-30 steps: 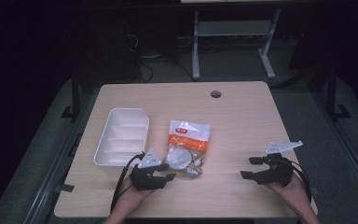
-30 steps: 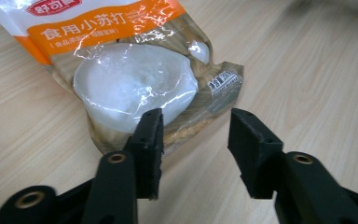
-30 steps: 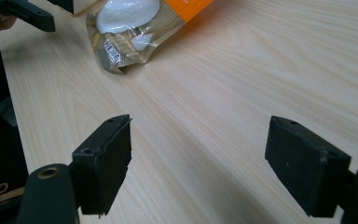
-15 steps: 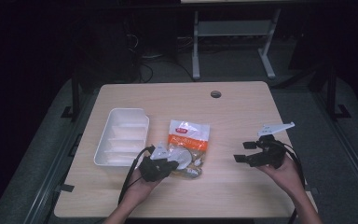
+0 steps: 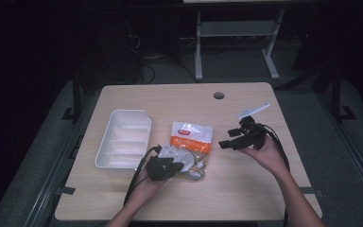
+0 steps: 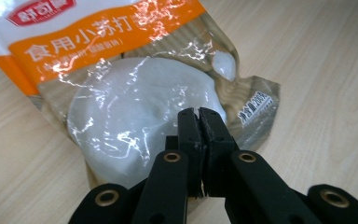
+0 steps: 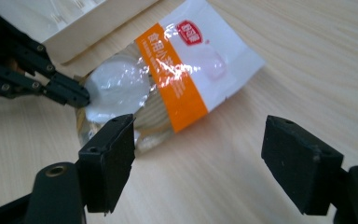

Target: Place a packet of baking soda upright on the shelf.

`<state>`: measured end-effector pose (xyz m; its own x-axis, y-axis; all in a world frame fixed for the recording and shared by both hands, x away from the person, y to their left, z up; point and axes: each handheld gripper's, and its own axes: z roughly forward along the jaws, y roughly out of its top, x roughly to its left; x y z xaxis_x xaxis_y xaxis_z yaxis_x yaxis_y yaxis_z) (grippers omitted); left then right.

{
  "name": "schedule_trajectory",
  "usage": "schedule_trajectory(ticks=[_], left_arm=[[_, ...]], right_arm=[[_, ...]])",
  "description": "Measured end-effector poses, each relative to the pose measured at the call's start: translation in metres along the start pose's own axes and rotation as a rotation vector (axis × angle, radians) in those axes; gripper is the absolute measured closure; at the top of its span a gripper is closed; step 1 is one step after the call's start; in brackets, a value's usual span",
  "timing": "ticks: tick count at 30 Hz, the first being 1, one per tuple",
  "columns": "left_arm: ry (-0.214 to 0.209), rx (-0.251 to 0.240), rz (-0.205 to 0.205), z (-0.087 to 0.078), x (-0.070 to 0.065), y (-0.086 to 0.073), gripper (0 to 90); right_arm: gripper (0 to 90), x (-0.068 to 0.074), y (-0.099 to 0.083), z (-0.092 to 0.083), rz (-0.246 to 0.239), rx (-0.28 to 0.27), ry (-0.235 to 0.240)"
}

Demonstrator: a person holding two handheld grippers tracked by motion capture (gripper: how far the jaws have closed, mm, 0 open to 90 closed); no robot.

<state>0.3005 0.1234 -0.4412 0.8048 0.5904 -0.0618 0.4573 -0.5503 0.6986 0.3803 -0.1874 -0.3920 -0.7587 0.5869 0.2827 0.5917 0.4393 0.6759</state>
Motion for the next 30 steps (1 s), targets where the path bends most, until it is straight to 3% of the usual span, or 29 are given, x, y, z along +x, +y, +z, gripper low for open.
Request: schedule_trajectory(ticks=[5,7,10,17,21,27,30], left_arm=[[0.001,0.003,0.001,0.001,0.000,0.000,87.9],[0.000,0.001,0.001,0.001,0.001,-0.001,88.0],[-0.004,-0.009,-0.009,0.001,0.001,-0.002,88.3],[-0.005,-0.016,-0.005,0.001,0.002,-0.003,88.4],[-0.004,-0.018,-0.006,0.001,0.002,-0.004,88.4],[-0.008,-0.017,-0.007,0.001,0.002,-0.004,88.5],[-0.008,-0.019,-0.007,0.001,0.002,-0.004,88.5]], right_arm=[[26.1,-0.005,0.016,0.023,0.005,0.047,0.003],[26.3,-0.007,0.017,0.027,0.018,0.050,0.004],[26.9,-0.018,0.015,0.043,0.074,0.054,0.024],[31.1,-0.026,0.014,0.067,0.115,0.072,0.048],[39.1,-0.027,0.011,0.081,0.130,0.082,0.077],[52.8,-0.028,0.008,0.096,0.179,0.059,0.192],[58.7,-0.029,0.006,0.101,0.192,0.060,0.201]])
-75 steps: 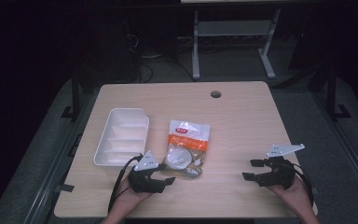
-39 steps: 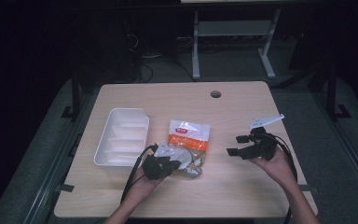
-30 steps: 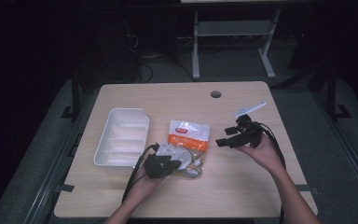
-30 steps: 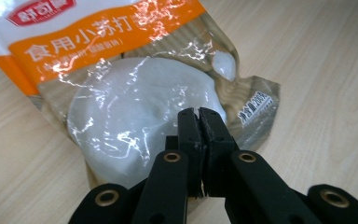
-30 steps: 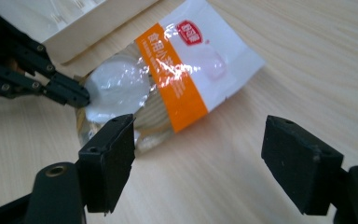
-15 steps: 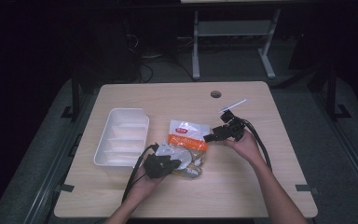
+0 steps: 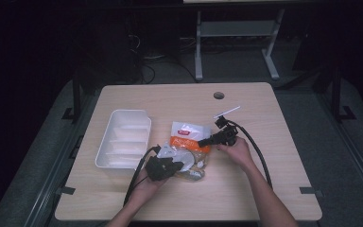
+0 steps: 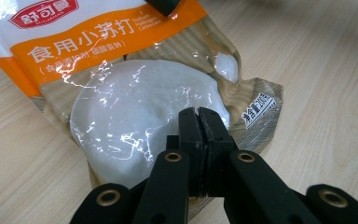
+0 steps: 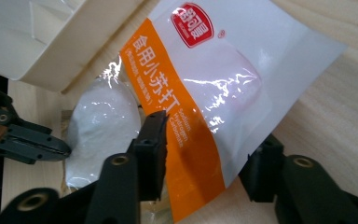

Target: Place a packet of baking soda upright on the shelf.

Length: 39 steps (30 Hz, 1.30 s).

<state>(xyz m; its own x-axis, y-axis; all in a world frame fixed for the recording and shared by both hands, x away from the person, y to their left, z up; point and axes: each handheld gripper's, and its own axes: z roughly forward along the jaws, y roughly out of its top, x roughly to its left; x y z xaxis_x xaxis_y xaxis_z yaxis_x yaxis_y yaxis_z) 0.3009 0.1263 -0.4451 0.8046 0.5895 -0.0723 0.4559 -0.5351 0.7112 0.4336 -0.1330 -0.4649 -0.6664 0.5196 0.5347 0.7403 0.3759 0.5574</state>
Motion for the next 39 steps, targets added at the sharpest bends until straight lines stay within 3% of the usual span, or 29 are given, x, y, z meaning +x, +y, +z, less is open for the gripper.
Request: schedule_trajectory(ticks=[5,6,7,11,16,17,18,22,23,27,29,30,32,36,39], left_arm=[[-0.004,-0.004,-0.001,0.000,0.000,0.000,87.2],[-0.004,-0.004,-0.001,0.000,0.000,0.000,86.1],[-0.007,-0.006,0.001,0.000,-0.002,0.000,84.3],[-0.018,-0.022,-0.009,0.000,-0.003,0.000,75.5],[-0.019,-0.083,-0.048,-0.003,-0.004,0.001,51.6],[-0.019,-0.083,-0.048,-0.003,-0.004,0.001,49.0],[-0.015,-0.122,-0.052,-0.007,-0.005,0.001,47.0],[0.014,-0.193,-0.074,-0.014,-0.006,0.001,36.2],[0.014,-0.193,-0.074,-0.014,-0.006,0.001,34.5],[0.037,-0.275,-0.113,-0.023,-0.005,-0.001,30.6],[0.041,-0.287,-0.120,-0.024,-0.005,-0.001,29.9],[0.050,-0.300,-0.125,-0.025,-0.004,-0.001,29.5],[0.047,-0.305,-0.131,-0.024,-0.003,-0.001,28.9],[-0.013,-0.288,-0.156,-0.014,0.003,0.002,30.5],[-0.043,-0.291,-0.152,-0.010,0.006,0.005,39.5]], right_arm=[[75.7,-0.001,0.000,-0.001,0.015,-0.016,0.010],[75.7,-0.001,0.000,-0.001,0.015,-0.016,0.010],[82.3,0.002,0.001,-0.001,0.005,-0.010,0.024],[89.1,0.010,0.003,-0.005,-0.049,-0.022,0.023],[89.5,0.028,0.005,-0.016,-0.145,-0.043,0.001],[89.5,0.031,0.006,-0.020,-0.160,-0.054,-0.001],[89.6,0.035,0.006,-0.024,-0.177,-0.066,-0.005],[89.7,0.047,0.006,-0.042,-0.239,-0.120,-0.012],[89.7,0.047,0.006,-0.042,-0.239,-0.120,-0.012],[89.7,0.064,0.002,-0.069,-0.311,-0.171,-0.024],[89.7,0.067,0.001,-0.073,-0.326,-0.174,-0.025],[89.7,0.075,-0.003,-0.082,-0.361,-0.177,-0.034],[89.7,0.078,-0.005,-0.084,-0.369,-0.177,-0.035],[89.8,0.089,-0.021,-0.093,-0.425,-0.185,-0.002],[89.7,0.092,-0.028,-0.095,-0.439,-0.192,0.010]])
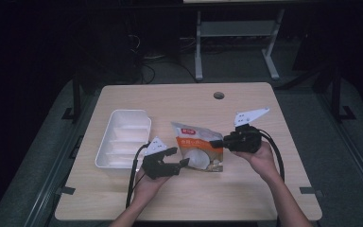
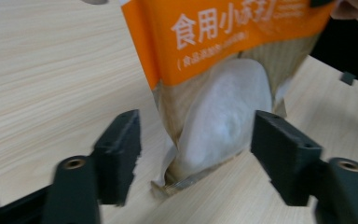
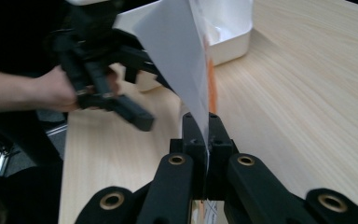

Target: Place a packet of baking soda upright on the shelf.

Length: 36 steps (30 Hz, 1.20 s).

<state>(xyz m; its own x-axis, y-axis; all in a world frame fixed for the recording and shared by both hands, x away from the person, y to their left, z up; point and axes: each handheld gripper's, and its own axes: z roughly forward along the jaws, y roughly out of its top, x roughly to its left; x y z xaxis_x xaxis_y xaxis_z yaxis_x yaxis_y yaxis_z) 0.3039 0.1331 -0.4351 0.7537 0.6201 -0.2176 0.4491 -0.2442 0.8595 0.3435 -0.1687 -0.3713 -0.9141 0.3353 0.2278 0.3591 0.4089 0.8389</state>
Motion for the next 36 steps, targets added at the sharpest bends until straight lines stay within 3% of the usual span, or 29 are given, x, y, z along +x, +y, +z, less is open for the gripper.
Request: schedule_trajectory(ticks=[2,4,8,12,18,20,22,24,30,32,36], left_arm=[[-0.065,-0.004,-0.029,0.007,0.005,0.003,47.2],[-0.084,0.005,-0.019,0.010,0.005,0.004,61.5],[-0.091,0.014,-0.002,0.009,0.003,0.003,79.3],[-0.087,0.023,0.021,0.009,0.000,0.003,84.7],[-0.097,0.032,0.035,0.007,-0.001,0.002,85.4],[-0.097,0.032,0.035,0.007,-0.002,0.002,85.4],[-0.097,0.033,0.043,0.006,-0.002,0.002,85.3],[-0.092,0.032,0.059,0.005,-0.003,0.002,84.4],[-0.074,0.045,0.085,0.004,-0.007,0.001,70.2],[-0.036,0.057,0.121,0.002,-0.013,0.001,64.9],[-0.010,0.072,0.163,-0.002,-0.021,-0.001,55.3]], right_arm=[[89.6,0.005,-0.007,-0.003,-0.009,-0.003,0.005],[89.5,0.007,-0.011,-0.005,-0.014,-0.010,0.011],[88.9,0.007,-0.019,-0.007,-0.003,-0.033,-0.009],[85.2,0.005,-0.026,-0.006,0.010,-0.053,-0.028],[79.8,0.008,-0.030,0.001,-0.008,0.014,-0.096],[79.7,0.008,-0.031,0.004,-0.014,0.026,-0.096],[81.1,0.009,-0.031,0.010,-0.018,0.040,-0.089],[88.7,0.011,-0.029,0.013,-0.033,0.047,-0.098],[89.6,0.009,-0.029,0.007,0.007,0.021,-0.063],[89.6,0.009,-0.029,0.003,0.015,0.015,-0.071],[89.7,0.010,-0.028,-0.006,0.027,0.005,-0.100]])
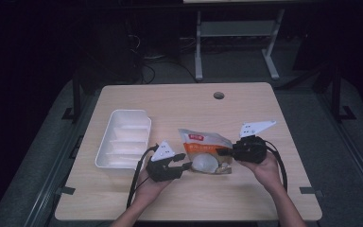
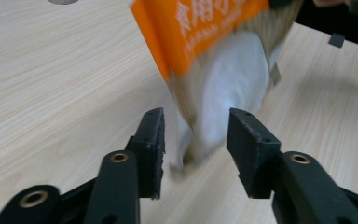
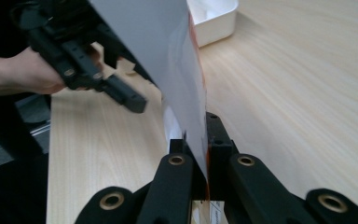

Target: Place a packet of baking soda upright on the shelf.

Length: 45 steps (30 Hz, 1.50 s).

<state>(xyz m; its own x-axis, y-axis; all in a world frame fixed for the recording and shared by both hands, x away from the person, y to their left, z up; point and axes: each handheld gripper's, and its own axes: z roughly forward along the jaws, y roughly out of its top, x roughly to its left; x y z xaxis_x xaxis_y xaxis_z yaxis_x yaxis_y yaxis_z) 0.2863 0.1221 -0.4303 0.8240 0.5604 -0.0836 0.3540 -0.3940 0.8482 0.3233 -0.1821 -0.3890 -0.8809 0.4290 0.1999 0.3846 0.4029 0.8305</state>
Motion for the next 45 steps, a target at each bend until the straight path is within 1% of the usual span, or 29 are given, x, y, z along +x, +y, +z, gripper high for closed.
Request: schedule_trajectory(ticks=[1,2,3,4,6,7,8,9,10,11,12,15,17,18,19,20,22,25,27,30,31,33,34,36,38,39,42,43,45], left_arm=[[0.006,0.008,0.011,-0.001,-0.002,0.000,53.1],[0.006,0.008,0.011,-0.001,-0.002,0.000,50.4],[0.013,0.014,0.029,-0.002,-0.007,-0.001,48.1],[0.015,0.018,0.038,-0.003,-0.009,-0.001,46.9],[0.042,0.020,0.056,-0.004,-0.014,-0.001,38.4],[0.042,0.020,0.056,-0.004,-0.014,-0.001,37.1],[0.026,0.019,0.059,-0.006,-0.017,-0.002,36.4],[0.026,0.019,0.059,-0.006,-0.017,-0.002,34.6],[0.017,0.036,0.065,-0.007,-0.019,-0.004,31.9],[0.017,0.036,0.065,-0.007,-0.019,-0.004,30.1],[0.014,0.051,0.081,-0.010,-0.022,-0.007,29.1],[0.002,0.066,0.097,-0.016,-0.025,-0.014,26.8],[-0.008,0.073,0.097,-0.020,-0.026,-0.018,25.4],[-0.011,0.077,0.106,-0.021,-0.026,-0.020,24.7],[-0.011,0.077,0.106,-0.021,-0.026,-0.020,24.4],[-0.011,0.079,0.110,-0.024,-0.026,-0.024,23.6],[-0.021,0.079,0.111,-0.027,-0.025,-0.026,22.9],[-0.036,0.069,0.097,-0.028,-0.024,-0.028,21.6],[-0.035,0.069,0.085,-0.028,-0.023,-0.029,20.7],[-0.035,0.075,0.085,-0.027,-0.023,-0.031,20.3],[-0.035,0.080,0.093,-0.026,-0.022,-0.032,20.3],[-0.029,0.083,0.093,-0.027,-0.021,-0.033,20.2],[-0.029,0.083,0.093,-0.027,-0.021,-0.033,20.1],[-0.025,0.078,0.081,-0.028,-0.019,-0.034,20.1],[-0.024,0.080,0.081,-0.028,-0.018,-0.034,20.1],[-0.025,0.079,0.083,-0.028,-0.017,-0.035,20.1],[-0.026,0.078,0.082,-0.029,-0.016,-0.035,20.1],[-0.025,0.074,0.083,-0.030,-0.016,-0.034,20.1],[-0.023,0.065,0.083,-0.032,-0.016,-0.034,20.2]], right_arm=[[89.7,0.000,0.001,-0.002,-0.003,0.000,-0.010],[89.7,0.000,0.001,-0.002,-0.003,0.000,-0.010],[89.7,-0.001,0.006,-0.008,-0.005,-0.001,-0.033],[89.7,-0.001,0.008,-0.010,-0.007,-0.001,-0.039],[89.7,-0.002,0.012,-0.012,-0.011,0.003,-0.060],[89.7,-0.002,0.012,-0.012,-0.011,0.003,-0.060],[89.7,-0.004,0.018,-0.013,-0.014,0.016,-0.072],[89.7,-0.004,0.020,-0.013,-0.012,0.019,-0.075],[89.7,-0.005,0.022,-0.013,-0.012,0.016,-0.077],[89.7,-0.006,0.025,-0.013,-0.005,0.010,-0.071],[89.7,-0.007,0.027,-0.013,0.002,0.004,-0.066],[89.6,-0.008,0.036,-0.010,-0.001,-0.008,-0.061],[89.6,-0.009,0.042,-0.007,0.003,-0.012,-0.051],[89.7,-0.009,0.046,-0.005,0.004,-0.014,-0.046],[89.7,-0.009,0.046,-0.005,0.004,-0.014,-0.046],[89.6,-0.009,0.055,0.002,0.003,-0.017,-0.033],[89.7,-0.008,0.063,0.008,-0.004,-0.015,-0.024],[89.6,-0.006,0.077,0.020,-0.020,-0.010,-0.018],[89.7,-0.005,0.087,0.027,-0.030,-0.009,-0.012],[89.6,-0.005,0.095,0.034,-0.036,-0.015,0.000],[89.7,-0.005,0.105,0.041,-0.047,-0.017,0.010],[89.6,-0.005,0.113,0.047,-0.051,-0.020,0.020],[89.6,-0.005,0.113,0.047,-0.051,-0.020,0.020],[89.6,-0.004,0.125,0.055,-0.063,-0.021,0.032],[89.7,-0.005,0.129,0.057,-0.068,-0.019,0.034],[89.6,-0.004,0.137,0.062,-0.077,-0.018,0.038],[89.7,-0.004,0.142,0.066,-0.078,-0.020,0.041],[89.7,-0.004,0.148,0.071,-0.086,-0.023,0.042],[89.8,-0.004,0.153,0.076,-0.087,-0.025,0.043]])
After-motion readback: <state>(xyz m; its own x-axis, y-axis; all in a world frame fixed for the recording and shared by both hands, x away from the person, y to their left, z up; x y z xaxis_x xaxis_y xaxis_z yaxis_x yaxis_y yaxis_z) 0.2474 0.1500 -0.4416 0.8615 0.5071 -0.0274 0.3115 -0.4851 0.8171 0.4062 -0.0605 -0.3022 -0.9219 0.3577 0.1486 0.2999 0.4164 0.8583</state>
